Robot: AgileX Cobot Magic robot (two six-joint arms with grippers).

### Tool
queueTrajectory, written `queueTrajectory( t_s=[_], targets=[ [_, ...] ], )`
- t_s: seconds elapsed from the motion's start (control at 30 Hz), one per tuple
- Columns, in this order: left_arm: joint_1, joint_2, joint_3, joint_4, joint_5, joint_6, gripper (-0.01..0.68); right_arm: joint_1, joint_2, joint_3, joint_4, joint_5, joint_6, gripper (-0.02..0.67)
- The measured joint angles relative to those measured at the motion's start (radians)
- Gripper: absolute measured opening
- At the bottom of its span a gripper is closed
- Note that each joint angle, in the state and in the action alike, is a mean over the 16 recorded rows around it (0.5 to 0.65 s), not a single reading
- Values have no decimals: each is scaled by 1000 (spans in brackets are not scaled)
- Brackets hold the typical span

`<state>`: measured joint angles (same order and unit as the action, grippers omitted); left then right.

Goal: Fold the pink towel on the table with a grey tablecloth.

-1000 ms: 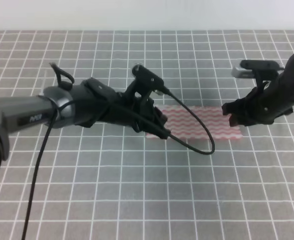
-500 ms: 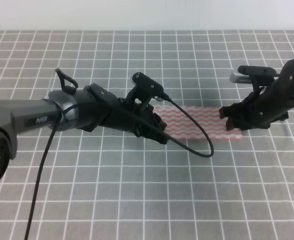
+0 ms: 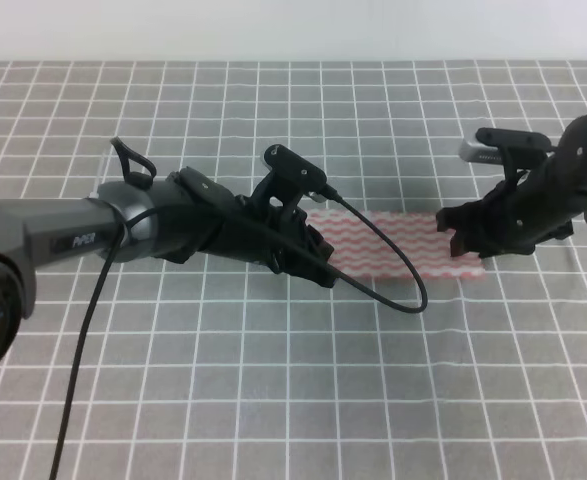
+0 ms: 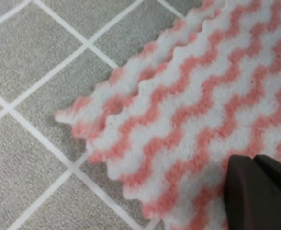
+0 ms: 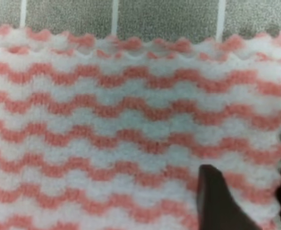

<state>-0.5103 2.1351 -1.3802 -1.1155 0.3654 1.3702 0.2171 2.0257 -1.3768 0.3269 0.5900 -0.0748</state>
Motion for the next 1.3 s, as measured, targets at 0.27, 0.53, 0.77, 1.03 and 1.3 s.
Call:
queueTrajectory(
  t_s=[0.27,0.53,0.77,1.03,1.3],
  targets=[
    [0,0,0,0,0,0,-2,0,7,-47,3,34,-2,137],
    [0,0,0,0,-2,0,-2,1,9,-93,4,87,-12,50],
    [0,0,0,0,-5,0,-2,2,2,-133,24,134,-41,6],
    [0,0,0,-1,-7,0,-2,2,-16,-162,148,171,-148,-11],
    [0,-6,-1,-11,-15,1,-2,5,-27,-167,281,188,-254,-12]
  ],
)
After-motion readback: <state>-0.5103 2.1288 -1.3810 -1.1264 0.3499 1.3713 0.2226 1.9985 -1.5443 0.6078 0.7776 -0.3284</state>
